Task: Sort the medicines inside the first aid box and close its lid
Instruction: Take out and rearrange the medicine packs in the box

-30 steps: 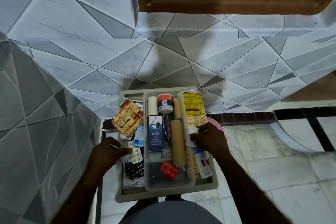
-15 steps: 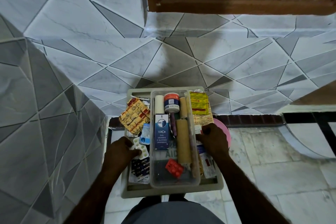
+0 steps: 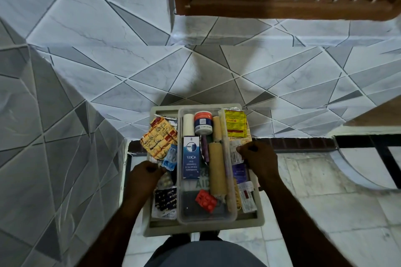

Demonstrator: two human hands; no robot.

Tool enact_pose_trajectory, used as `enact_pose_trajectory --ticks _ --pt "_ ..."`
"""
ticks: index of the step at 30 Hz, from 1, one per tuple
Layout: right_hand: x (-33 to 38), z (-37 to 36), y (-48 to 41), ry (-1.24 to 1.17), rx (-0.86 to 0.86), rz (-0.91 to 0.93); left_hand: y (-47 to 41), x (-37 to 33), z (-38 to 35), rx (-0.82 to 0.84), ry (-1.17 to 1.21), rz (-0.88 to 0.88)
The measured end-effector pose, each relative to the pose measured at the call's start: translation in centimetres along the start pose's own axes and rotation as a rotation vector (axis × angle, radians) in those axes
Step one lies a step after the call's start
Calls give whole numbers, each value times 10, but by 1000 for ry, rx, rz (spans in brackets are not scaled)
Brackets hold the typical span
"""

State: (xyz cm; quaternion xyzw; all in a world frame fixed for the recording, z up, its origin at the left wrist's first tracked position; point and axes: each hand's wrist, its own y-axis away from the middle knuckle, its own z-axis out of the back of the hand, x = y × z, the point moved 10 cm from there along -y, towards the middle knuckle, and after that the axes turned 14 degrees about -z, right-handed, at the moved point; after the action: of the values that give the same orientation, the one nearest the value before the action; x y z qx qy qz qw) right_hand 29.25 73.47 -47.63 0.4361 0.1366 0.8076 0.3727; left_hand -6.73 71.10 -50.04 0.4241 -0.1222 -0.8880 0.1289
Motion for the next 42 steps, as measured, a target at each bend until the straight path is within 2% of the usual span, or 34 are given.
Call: enact_pose_trajectory --ticks 7,10,18,23,29,32,42 --pt "38 11 14 -120 -11 120 3 0 17 -15 115 16" --pt "54 8 24 -146 7 162 4 -14 33 -60 60 -41" --pt "74 -18 36 3 28 227 -2 -76 60 -161 5 -214" --pt "81 -37 31 93 7 268 -14 -116 34 -70 129 -255" --pt "91 -52 29 233 -21 305 -16 -147 -21 100 -48 -344" --pt "91 -66 29 320 35 331 -12 -140 -37 166 -71 -329" --pt "84 -66 25 241 69 332 9 -116 -57 254 -228 -333"
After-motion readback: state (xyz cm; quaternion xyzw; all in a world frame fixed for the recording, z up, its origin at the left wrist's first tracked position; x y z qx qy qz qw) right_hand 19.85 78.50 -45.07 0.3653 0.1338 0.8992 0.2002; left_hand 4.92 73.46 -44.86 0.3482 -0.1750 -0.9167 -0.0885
